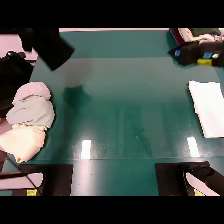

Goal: Fold the shirts.

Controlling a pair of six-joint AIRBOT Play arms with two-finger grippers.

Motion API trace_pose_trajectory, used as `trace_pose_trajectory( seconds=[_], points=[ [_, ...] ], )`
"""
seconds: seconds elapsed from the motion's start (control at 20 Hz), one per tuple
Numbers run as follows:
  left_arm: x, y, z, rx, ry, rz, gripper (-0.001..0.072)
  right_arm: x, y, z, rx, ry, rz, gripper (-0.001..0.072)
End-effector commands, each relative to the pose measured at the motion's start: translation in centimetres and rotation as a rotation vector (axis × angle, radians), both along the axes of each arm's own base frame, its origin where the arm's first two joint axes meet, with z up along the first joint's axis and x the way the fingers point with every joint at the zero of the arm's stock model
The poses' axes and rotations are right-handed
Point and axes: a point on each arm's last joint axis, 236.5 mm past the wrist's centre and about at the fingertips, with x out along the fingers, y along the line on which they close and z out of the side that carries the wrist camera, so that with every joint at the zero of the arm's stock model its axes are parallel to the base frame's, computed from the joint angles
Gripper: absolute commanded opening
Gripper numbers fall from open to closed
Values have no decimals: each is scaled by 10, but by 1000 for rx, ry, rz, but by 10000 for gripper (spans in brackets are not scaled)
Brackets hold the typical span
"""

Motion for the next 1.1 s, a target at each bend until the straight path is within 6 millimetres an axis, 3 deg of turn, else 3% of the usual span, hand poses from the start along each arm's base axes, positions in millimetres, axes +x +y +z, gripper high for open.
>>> trace_pose_trajectory(
  seconds=[0.0, 0.05, 0.15, 0.3, 0.4, 0.45, 0.5, 0.6, 0.7, 0.85, 1.05],
  points=[
    [-94, -55, 79, 35, -92, -150, 22, -8, -2, 55, 17, -122, 0, 21],
    [-113, -72, 74, 38, -49, -198, 22, -10, -2, 65, 20, -143, 1, 21],
    [-140, -110, 44, 57, 89, -309, 22, -15, -2, 79, 23, -172, 5, 21],
    [-157, -170, -5, 69, 226, -454, 24, -23, -1, 85, 13, -170, 19, 21],
    [-168, -215, -51, 52, 329, -567, 27, -28, -1, 84, 5, -158, 30, 21],
    [-176, -237, -75, 19, 388, -626, 228, -30, 0, 82, 0, -149, 36, 21],
    [-184, -258, -98, -27, 447, -674, 541, -31, 0, 80, -4, -139, 40, 21],
    [-194, -288, -134, -140, 538, -730, 561, -34, 1, 74, -14, -116, 49, 21],
    [-176, -288, -151, -143, 528, -697, 562, -37, 1, 69, -23, -96, 58, 21],
    [-129, -257, -170, -174, 524, -574, 562, -39, 2, 67, -27, -84, 63, 21],
    [-118, -208, -245, -178, 783, -456, 561, -42, 2, 61, -39, -59, 73, 21]
  ],
)
